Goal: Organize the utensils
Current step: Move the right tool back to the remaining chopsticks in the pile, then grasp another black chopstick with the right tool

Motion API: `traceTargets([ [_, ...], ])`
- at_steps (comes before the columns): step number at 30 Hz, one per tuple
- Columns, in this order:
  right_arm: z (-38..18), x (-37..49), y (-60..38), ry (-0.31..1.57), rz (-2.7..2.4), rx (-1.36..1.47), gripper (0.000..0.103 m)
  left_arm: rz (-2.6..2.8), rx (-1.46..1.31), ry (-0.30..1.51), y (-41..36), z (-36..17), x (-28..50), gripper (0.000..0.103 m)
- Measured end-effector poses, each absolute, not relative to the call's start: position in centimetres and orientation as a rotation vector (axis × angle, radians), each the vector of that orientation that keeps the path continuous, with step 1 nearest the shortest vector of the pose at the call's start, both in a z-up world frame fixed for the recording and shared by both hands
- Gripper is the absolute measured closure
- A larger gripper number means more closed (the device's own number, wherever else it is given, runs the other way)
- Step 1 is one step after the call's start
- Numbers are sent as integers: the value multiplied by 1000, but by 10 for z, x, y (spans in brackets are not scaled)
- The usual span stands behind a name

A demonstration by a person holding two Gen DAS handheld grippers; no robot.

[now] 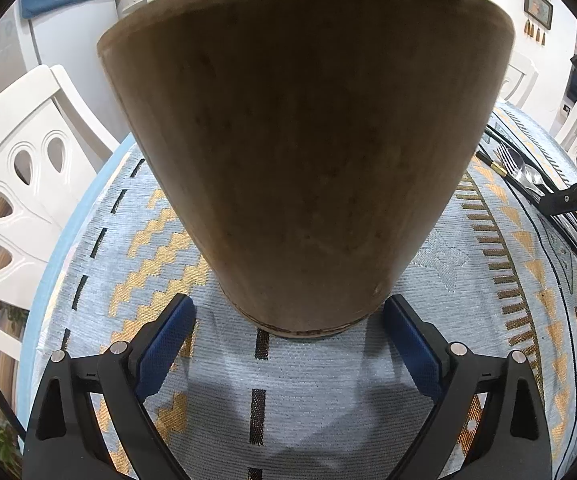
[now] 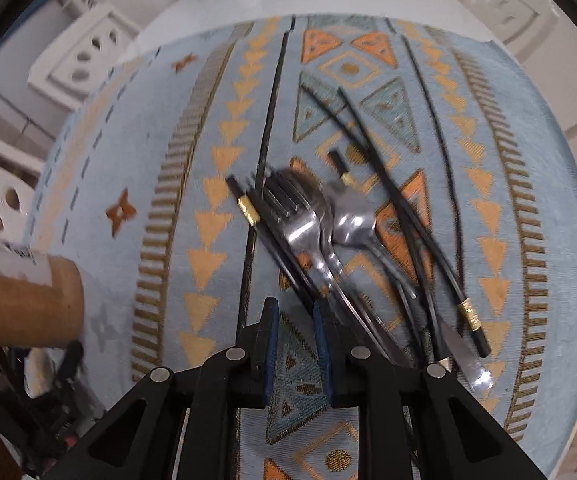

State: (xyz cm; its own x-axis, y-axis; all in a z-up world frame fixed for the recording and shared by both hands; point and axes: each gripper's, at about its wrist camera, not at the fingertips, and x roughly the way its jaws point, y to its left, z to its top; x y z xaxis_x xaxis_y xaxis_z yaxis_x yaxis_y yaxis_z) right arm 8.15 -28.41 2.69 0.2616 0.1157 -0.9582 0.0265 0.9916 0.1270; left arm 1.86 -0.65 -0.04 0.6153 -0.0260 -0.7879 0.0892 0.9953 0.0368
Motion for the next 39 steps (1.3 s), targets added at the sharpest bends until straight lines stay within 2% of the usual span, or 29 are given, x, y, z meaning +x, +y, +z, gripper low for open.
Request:
traceTargets([
  [6, 18, 80, -278, 1344, 105, 94, 85, -69, 74, 907, -6, -1, 19, 6],
  [16, 34, 80, -277, 1278, 76, 40, 85, -71, 72, 908, -6, -1, 19, 6],
  [29, 17, 106, -277, 1424, 126, -110, 83, -70, 72, 908, -6, -1, 19, 7],
  [35, 15, 102, -277, 1606, 129, 70, 82, -71, 71, 908, -5, -1, 19, 7],
  [39, 18, 97, -269, 1628, 107, 90, 83, -71, 71, 908, -5, -1, 19, 7],
])
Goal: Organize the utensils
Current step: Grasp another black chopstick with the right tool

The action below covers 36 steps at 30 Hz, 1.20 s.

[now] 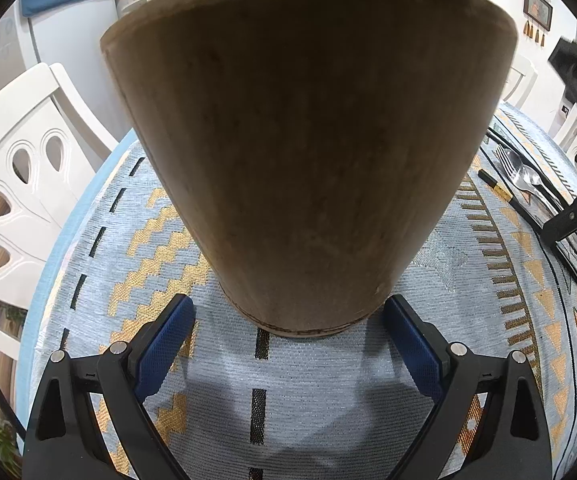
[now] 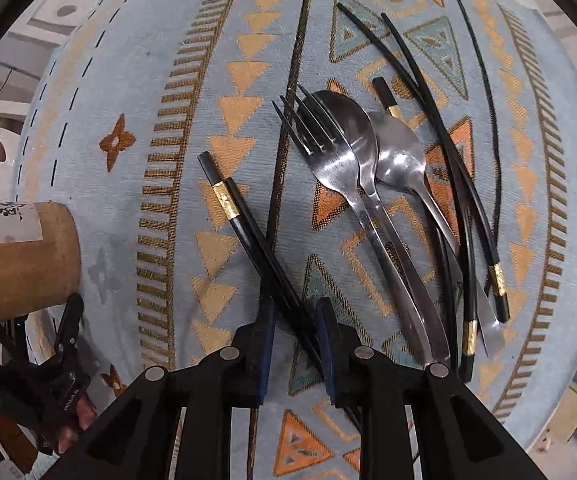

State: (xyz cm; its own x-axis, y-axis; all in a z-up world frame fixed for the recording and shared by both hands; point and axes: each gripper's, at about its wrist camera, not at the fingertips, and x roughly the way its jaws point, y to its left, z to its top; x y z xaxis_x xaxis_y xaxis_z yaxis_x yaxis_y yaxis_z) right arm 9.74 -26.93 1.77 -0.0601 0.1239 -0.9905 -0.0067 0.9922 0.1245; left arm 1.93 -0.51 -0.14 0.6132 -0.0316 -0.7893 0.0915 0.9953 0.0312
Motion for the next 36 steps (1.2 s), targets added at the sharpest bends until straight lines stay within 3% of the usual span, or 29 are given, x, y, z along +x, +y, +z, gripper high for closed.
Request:
traceTargets([
  [5, 39, 87, -264, 1590, 208, 177, 83, -70, 71, 908, -5, -1, 19, 7],
  [9, 44, 84, -259, 1547, 182, 80, 83, -71, 71, 908, -5, -1, 19, 7],
  [25, 20, 99, -251, 1551, 197, -65, 82, -70, 70, 908, -5, -1, 19, 7],
  [28, 17, 97, -257, 1581, 184, -5, 82, -71, 69, 909, -5, -1, 19, 7],
  [33, 2, 94, -283, 1707, 186, 396, 83, -70, 69, 909, -5, -2, 19, 7],
  [36, 2, 89, -273, 1698, 196, 330, 82, -70, 69, 909, -5, -2, 19, 7],
])
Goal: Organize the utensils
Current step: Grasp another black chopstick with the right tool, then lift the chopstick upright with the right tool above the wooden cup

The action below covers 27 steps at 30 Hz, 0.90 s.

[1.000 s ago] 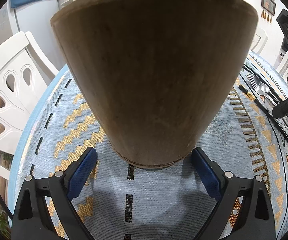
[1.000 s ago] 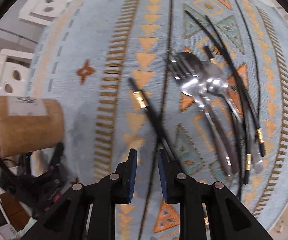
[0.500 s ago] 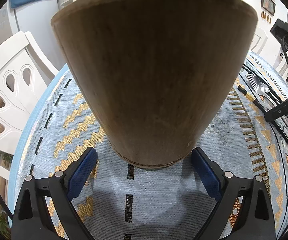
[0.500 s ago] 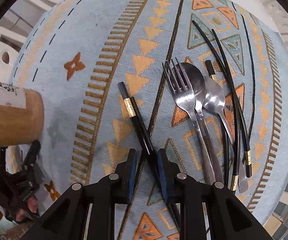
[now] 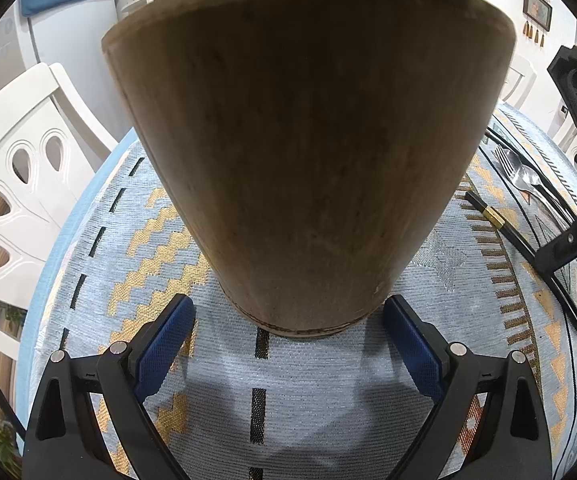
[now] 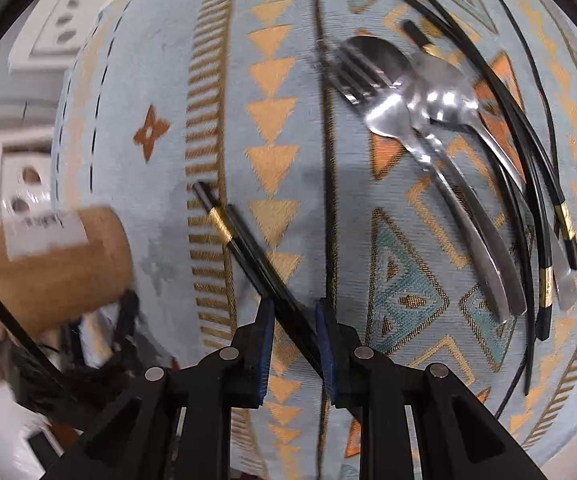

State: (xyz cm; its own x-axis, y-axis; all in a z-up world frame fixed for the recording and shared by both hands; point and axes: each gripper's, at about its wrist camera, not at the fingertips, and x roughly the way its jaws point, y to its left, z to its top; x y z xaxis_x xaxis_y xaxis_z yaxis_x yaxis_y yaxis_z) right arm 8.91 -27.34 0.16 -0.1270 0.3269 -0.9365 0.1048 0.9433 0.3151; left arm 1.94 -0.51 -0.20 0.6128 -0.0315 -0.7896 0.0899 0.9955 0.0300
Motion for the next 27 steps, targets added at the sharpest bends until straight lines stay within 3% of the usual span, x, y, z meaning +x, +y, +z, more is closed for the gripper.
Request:
traceTargets([
  [16, 40, 72, -192, 1532, 305, -12, 82, -70, 69, 909, -5, -2, 19, 7],
  [27, 16, 83, -147, 1492, 291, -212, 82, -70, 69, 908, -4, -2, 20, 7],
])
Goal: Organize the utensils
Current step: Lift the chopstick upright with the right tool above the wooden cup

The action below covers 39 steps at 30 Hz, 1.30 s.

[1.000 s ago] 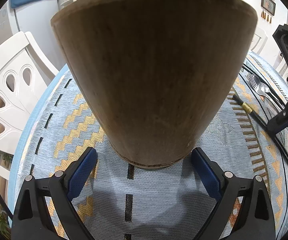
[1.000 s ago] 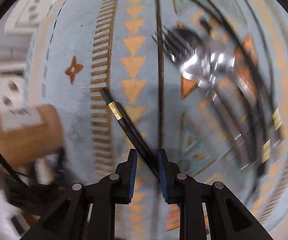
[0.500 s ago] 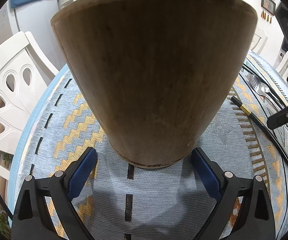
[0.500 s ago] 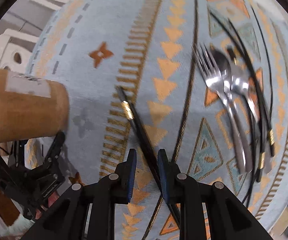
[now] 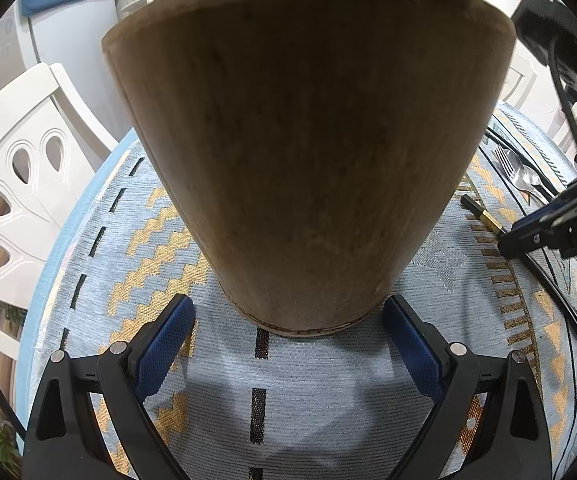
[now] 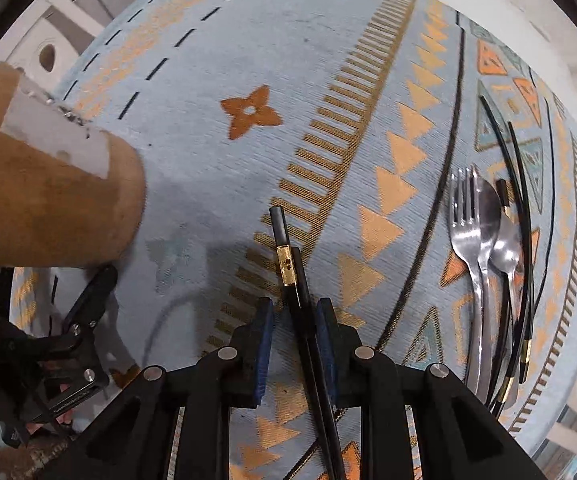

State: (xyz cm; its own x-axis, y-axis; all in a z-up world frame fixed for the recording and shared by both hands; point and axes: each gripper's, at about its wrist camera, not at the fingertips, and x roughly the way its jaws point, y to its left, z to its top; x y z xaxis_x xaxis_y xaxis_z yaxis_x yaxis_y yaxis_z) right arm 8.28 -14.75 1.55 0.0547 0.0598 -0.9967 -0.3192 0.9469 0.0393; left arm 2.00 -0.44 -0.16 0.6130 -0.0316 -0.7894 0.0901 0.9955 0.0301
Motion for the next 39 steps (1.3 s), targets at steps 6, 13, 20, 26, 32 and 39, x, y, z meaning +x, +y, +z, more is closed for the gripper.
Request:
traceTargets([
  [6, 31, 83, -138, 1434, 327, -176, 82, -69, 71, 908, -5, -1, 20, 7],
  [13, 20, 94, -125, 1421, 360, -186, 82, -69, 71, 907, -5, -1, 20, 7],
  [20, 23, 106, -123, 1395, 426, -189, 82, -70, 70, 908, -5, -1, 20, 7],
  [26, 8, 100, -118, 1418, 442, -251, 82, -70, 70, 908, -5, -1, 20, 7],
  [32, -1, 82, -107, 1441, 399, -359, 82, -69, 70, 908, -5, -1, 20, 7],
  [39, 1, 72, -77, 1351, 335, -430, 97, -71, 68, 909, -6, 0, 20, 7],
])
